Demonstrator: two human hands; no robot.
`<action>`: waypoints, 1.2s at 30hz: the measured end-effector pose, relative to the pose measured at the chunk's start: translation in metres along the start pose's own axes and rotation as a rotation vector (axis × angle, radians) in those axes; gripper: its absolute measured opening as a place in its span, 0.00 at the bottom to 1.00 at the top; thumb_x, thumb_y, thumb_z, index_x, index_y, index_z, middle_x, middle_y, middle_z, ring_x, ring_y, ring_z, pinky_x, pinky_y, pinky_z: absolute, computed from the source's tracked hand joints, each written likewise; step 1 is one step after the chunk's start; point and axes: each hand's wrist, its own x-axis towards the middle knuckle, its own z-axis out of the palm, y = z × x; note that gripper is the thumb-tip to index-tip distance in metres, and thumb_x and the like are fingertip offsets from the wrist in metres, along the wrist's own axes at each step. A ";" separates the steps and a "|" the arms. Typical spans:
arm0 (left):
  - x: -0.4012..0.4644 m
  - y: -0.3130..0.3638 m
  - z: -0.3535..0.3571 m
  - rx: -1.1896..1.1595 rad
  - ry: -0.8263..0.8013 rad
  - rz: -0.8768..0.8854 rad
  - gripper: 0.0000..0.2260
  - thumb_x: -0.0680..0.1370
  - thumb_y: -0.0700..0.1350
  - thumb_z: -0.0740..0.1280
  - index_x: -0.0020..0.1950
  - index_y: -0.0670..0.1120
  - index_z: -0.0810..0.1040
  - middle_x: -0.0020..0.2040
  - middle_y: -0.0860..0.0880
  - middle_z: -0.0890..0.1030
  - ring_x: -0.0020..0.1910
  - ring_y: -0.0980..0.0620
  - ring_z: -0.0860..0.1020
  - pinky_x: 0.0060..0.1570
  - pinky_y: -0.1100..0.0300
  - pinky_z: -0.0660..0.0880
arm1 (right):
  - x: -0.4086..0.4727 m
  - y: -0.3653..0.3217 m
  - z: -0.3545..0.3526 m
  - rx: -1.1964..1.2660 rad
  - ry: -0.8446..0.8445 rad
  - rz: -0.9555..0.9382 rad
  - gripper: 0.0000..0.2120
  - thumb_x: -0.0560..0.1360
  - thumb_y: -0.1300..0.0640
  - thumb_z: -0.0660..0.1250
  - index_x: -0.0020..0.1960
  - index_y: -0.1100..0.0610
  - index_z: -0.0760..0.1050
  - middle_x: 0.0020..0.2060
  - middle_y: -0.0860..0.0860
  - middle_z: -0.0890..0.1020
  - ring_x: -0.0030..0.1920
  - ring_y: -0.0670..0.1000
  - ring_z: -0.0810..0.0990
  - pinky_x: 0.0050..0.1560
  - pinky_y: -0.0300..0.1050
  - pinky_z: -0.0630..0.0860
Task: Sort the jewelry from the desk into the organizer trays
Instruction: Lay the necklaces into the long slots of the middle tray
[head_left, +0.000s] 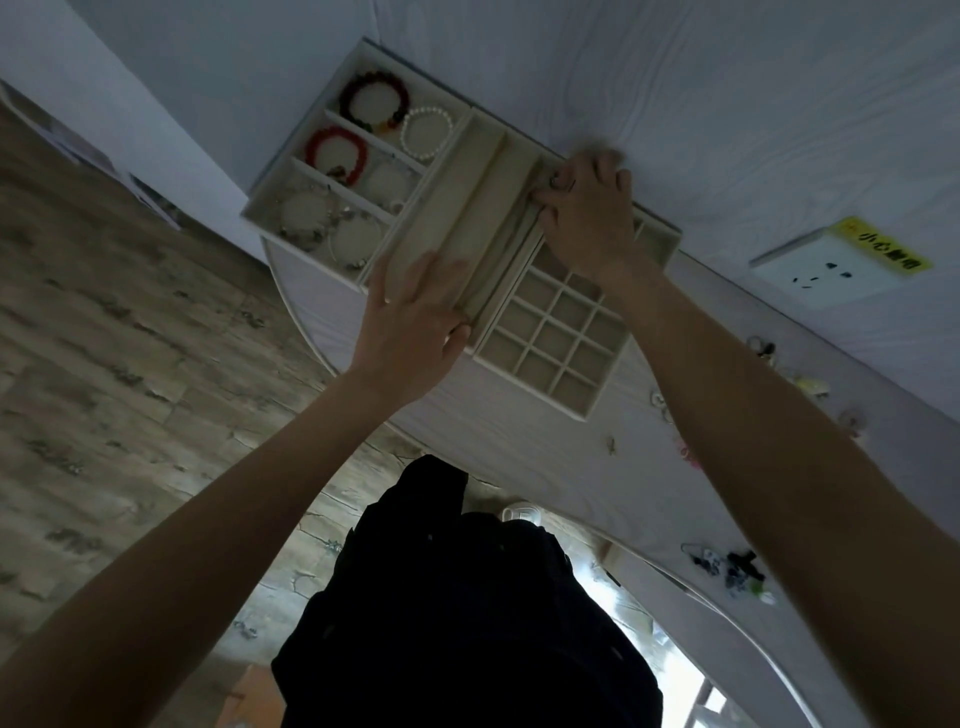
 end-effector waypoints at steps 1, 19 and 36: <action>-0.001 0.000 0.000 -0.002 0.013 -0.001 0.14 0.78 0.50 0.60 0.43 0.47 0.83 0.72 0.50 0.67 0.71 0.44 0.64 0.67 0.37 0.52 | 0.000 0.000 -0.002 -0.006 0.011 0.004 0.32 0.73 0.45 0.41 0.60 0.56 0.78 0.61 0.59 0.72 0.67 0.64 0.62 0.60 0.53 0.58; -0.005 0.002 0.001 0.060 0.009 -0.007 0.16 0.79 0.50 0.59 0.43 0.45 0.84 0.70 0.49 0.70 0.70 0.45 0.65 0.68 0.38 0.50 | 0.008 -0.002 0.004 0.011 0.042 0.048 0.31 0.72 0.46 0.42 0.59 0.58 0.78 0.56 0.59 0.75 0.62 0.60 0.69 0.64 0.54 0.59; 0.000 0.001 -0.004 -0.063 0.102 0.024 0.17 0.78 0.48 0.55 0.43 0.42 0.82 0.55 0.45 0.81 0.58 0.43 0.76 0.60 0.45 0.68 | -0.002 0.001 0.005 0.298 0.158 0.111 0.18 0.78 0.55 0.53 0.60 0.59 0.75 0.59 0.57 0.75 0.62 0.57 0.70 0.55 0.49 0.65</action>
